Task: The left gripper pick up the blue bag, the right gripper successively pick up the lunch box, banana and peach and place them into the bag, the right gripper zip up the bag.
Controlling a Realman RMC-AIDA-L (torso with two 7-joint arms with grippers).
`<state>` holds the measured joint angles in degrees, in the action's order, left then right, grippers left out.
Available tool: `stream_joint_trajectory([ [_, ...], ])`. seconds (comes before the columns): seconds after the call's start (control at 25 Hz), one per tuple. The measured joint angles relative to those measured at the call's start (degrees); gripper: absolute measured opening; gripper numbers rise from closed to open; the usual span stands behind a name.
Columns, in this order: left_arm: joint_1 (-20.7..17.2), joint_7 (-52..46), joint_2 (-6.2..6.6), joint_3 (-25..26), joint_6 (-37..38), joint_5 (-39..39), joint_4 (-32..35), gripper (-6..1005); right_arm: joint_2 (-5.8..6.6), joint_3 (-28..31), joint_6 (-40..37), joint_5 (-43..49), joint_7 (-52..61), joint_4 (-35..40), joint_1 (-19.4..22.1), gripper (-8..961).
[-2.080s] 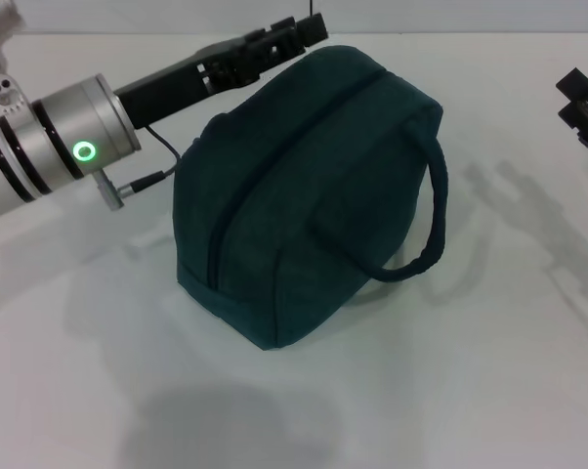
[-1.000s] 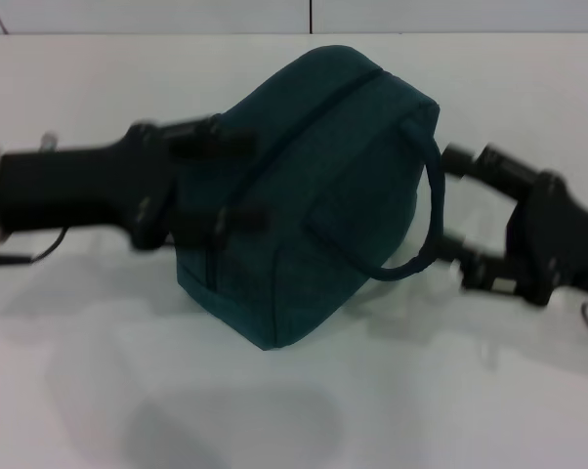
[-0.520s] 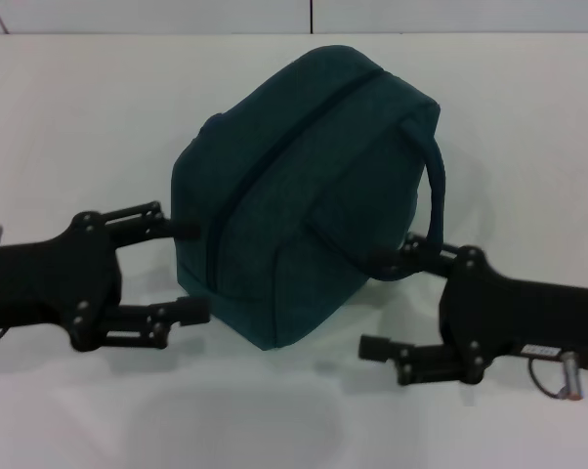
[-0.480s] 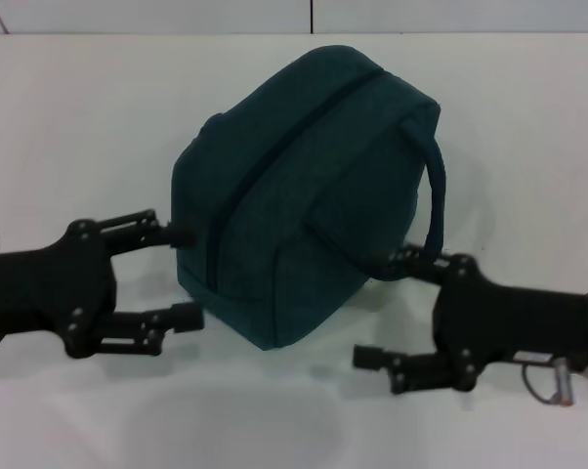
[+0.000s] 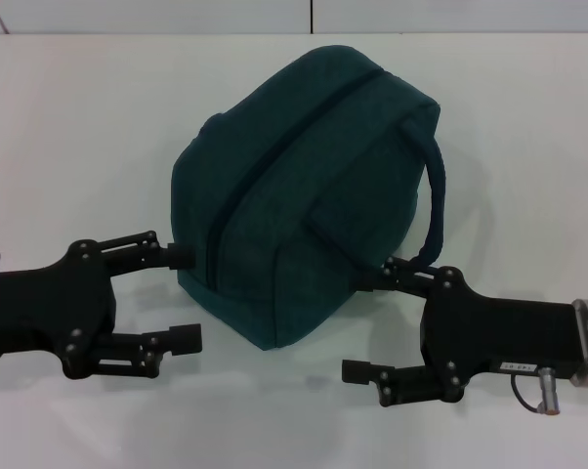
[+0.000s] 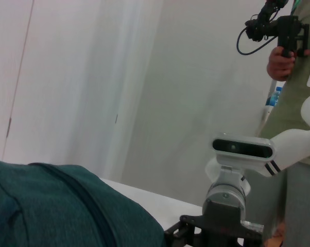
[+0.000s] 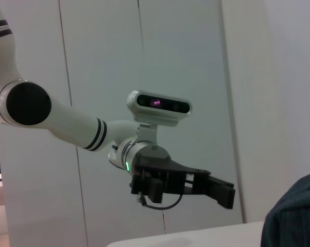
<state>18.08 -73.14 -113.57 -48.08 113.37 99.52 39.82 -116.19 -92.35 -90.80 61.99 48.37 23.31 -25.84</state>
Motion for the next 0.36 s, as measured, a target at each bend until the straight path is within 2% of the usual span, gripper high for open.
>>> stream_joint_trajectory([
  [0.36,1.32,0.04,-1.03,0.0,0.0,1.24,-0.39,882,0.39,0.44,0.21,-0.77,0.01,0.26,0.34,886],
])
